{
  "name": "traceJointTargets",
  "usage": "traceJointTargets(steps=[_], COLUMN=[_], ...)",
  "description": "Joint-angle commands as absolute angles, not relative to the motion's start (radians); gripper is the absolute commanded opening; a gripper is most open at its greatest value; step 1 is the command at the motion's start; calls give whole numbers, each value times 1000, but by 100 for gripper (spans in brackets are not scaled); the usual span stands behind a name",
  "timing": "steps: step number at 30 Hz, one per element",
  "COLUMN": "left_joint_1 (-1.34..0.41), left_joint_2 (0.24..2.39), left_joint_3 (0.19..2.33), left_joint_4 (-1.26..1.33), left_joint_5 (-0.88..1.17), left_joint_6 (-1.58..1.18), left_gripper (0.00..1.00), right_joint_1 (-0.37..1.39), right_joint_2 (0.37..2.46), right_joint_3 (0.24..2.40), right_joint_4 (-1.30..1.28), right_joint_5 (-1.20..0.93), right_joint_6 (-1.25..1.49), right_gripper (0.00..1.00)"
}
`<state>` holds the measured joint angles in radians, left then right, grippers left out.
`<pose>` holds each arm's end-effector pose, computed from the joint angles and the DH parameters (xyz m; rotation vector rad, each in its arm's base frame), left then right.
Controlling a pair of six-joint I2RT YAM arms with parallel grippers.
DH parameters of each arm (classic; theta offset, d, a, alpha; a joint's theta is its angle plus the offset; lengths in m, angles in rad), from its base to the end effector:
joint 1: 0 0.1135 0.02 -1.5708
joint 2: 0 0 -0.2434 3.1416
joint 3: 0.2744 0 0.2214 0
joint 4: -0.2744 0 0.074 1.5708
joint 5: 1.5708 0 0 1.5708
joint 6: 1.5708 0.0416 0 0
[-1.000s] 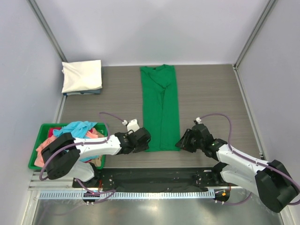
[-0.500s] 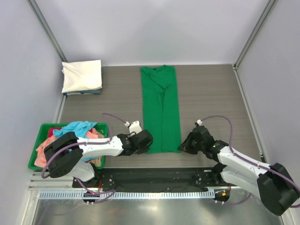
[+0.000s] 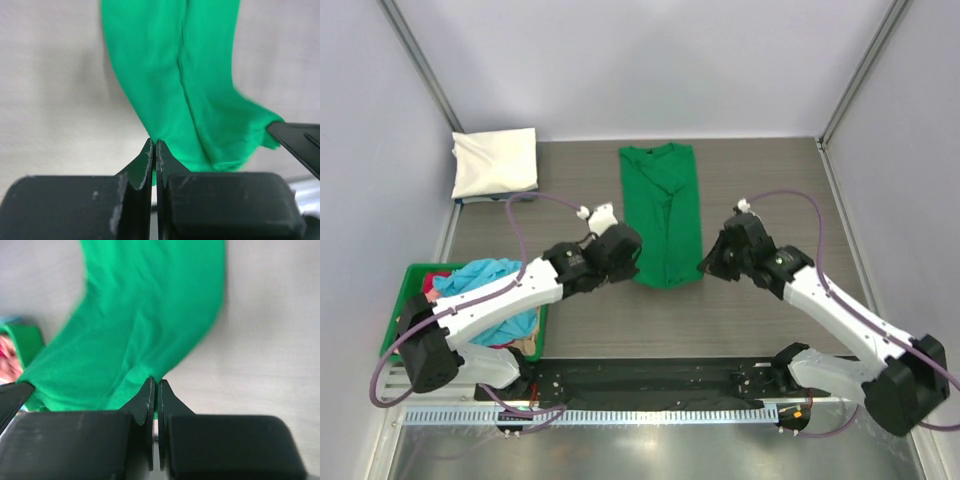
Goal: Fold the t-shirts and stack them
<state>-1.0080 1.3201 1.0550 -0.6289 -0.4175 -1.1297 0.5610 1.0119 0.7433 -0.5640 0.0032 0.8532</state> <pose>0.1483 -0.2034 0.2640 -0.3267 2.4010 -0.4992 0.1611 0.1010 0.2356 0.3665 2.4798 0.6269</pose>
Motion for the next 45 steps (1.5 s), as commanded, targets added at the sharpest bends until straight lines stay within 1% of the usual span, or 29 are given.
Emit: traceJointTargets(steps=[1,2,4,5,7,10,11,14,16,22,29,30,31,32,33,34,35,36,37,38,39,40,41,42,43,44,45], left_joint_1=[-893,-829,-770,-717,-655,-597,-585,-539,-509,-453,-420,-419,-410,-405,-397,-373,-359,-344,-316,-311,-311,-319,-325,-330,-336,-339,-342], left_joint_2=[1360,1377,1440,1463,1558,1659,1725,1840,1893,2054,2206,2226,2243,2282,2302,2325,2354,2403,2431,2450,2448,2422,2386,2271,2219,2157,2073], left_joint_3=[1153,1176,1247,1303,1368,1495,1550,1639,1681,1833,1982,2014,2032,2083,2115,2155,2259,2316,2377,2499,2538,2545,2446,2356,2251,2047,1957], left_joint_4=[-698,-693,-672,-666,-663,-664,-663,-657,-647,-661,-727,-745,-761,-779,-802,-822,-848,-874,-929,-965,-1023,-1032,-1023,-949,-892,-835,-728], left_joint_5=[-404,-385,-332,-315,-272,-215,-201,-151,-124,-49,-17,-15,-14,-11,-6,-6,21,40,99,113,103,88,66,49,58,72,110], left_joint_6=[-991,-971,-914,-895,-841,-786,-775,-747,-736,-712,-719,-724,-735,-741,-747,-758,-767,-776,-778,-769,-752,-735,-715,-712,-715,-735,-738], left_gripper=[0,0,0,0,0,0,0,0,0,0,0,4,6,11,15,18,24,29,32,36,38,40,43,43,43,41,38], right_joint_1=[517,476,440,405,374,342,333,307,279,245,229,222,218,212,200,193,184,176,157,150,146,144,146,146,149,152,155], right_joint_2=[1150,1229,1302,1387,1466,1594,1620,1725,1785,1899,2034,2069,2085,2100,2123,2164,2190,2213,2255,2263,2260,2217,2189,2157,2128,2065,2036], right_joint_3=[911,989,1066,1147,1265,1360,1408,1483,1508,1614,1703,1715,1726,1759,1785,1861,1908,1961,2076,2118,2140,2114,2082,2039,1937,1880,1824], right_joint_4=[-580,-580,-569,-566,-565,-561,-561,-560,-555,-549,-551,-549,-548,-551,-551,-555,-560,-574,-639,-669,-684,-684,-681,-672,-631,-609,-589], right_joint_5=[61,51,61,49,44,41,38,14,-50,-84,-121,-127,-135,-140,-143,-159,-172,-182,-181,-183,-183,-164,-157,-153,-158,-170,-175], right_joint_6=[753,718,681,645,615,578,571,564,572,588,583,587,588,591,592,589,584,581,580,574,566,549,548,549,554,560,566], right_gripper=[1,1,1,1,1,1,1,1,1,1,1,1,2,15,26,37,53,58,62,62,62,63,63,63,63,62,61])
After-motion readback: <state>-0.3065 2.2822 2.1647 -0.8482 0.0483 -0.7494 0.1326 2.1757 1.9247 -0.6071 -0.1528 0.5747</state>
